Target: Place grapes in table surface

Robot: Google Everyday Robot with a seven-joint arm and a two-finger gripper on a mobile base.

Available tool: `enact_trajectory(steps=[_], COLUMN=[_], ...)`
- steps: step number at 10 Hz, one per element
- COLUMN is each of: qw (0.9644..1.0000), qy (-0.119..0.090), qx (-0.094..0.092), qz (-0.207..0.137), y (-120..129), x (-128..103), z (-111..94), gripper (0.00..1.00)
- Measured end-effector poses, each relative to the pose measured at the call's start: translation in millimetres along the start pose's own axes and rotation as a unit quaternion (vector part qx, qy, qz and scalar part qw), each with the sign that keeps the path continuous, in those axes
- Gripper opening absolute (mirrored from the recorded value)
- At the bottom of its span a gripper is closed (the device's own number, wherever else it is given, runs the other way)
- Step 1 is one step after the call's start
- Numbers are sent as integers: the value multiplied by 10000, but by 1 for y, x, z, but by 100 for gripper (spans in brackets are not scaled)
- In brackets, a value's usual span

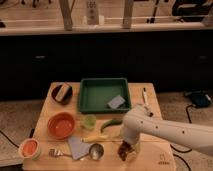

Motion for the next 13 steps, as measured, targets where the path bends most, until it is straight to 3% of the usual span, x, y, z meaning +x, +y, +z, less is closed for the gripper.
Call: enact_trajectory(steps=[4,13], qw=[9999,9999], qy=[5,2], qx=[53,49], qz=[124,124], y=[0,0], x=[18,17], z=[-7,-7], gripper=[80,80])
